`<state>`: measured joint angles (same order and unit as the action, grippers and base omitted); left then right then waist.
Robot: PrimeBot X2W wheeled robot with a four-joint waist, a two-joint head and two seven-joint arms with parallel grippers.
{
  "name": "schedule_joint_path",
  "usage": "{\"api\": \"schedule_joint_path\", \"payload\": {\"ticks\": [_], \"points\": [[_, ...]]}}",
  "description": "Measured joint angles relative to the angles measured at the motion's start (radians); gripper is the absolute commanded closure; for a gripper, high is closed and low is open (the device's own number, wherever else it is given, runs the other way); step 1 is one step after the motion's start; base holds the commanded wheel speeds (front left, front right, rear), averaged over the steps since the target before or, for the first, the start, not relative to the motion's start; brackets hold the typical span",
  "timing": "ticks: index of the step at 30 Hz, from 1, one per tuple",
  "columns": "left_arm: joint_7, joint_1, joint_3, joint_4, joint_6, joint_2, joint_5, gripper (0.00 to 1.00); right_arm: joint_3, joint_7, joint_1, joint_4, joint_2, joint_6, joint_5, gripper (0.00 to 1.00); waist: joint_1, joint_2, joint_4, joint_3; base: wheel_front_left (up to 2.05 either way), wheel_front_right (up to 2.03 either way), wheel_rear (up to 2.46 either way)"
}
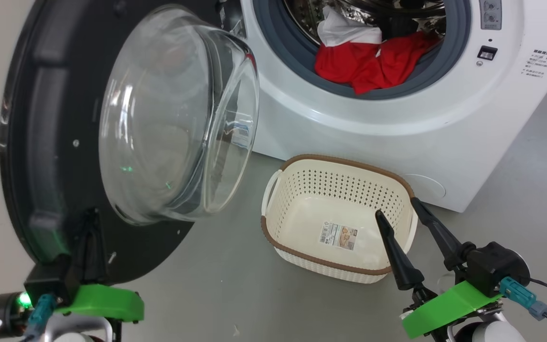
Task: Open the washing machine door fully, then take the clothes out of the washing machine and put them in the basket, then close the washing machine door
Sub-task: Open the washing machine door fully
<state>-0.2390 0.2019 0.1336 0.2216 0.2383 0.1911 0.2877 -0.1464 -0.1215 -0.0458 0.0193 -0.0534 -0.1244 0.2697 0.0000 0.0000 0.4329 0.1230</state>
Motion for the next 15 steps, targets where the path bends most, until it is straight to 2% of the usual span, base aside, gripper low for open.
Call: {"api": "schedule_joint_path", "payload": {"ticks": [15], "points": [[-0.011, 0.113, -0.053, 0.105, -0.001, 0.02, 0.014, 1.0, 0.001, 0.043, -0.003, -0.033, 0.0, 0.0, -0.037, 0.0, 0.0, 0.0, 0.007, 0.059, 0.0, 0.0, 0.0]]}}
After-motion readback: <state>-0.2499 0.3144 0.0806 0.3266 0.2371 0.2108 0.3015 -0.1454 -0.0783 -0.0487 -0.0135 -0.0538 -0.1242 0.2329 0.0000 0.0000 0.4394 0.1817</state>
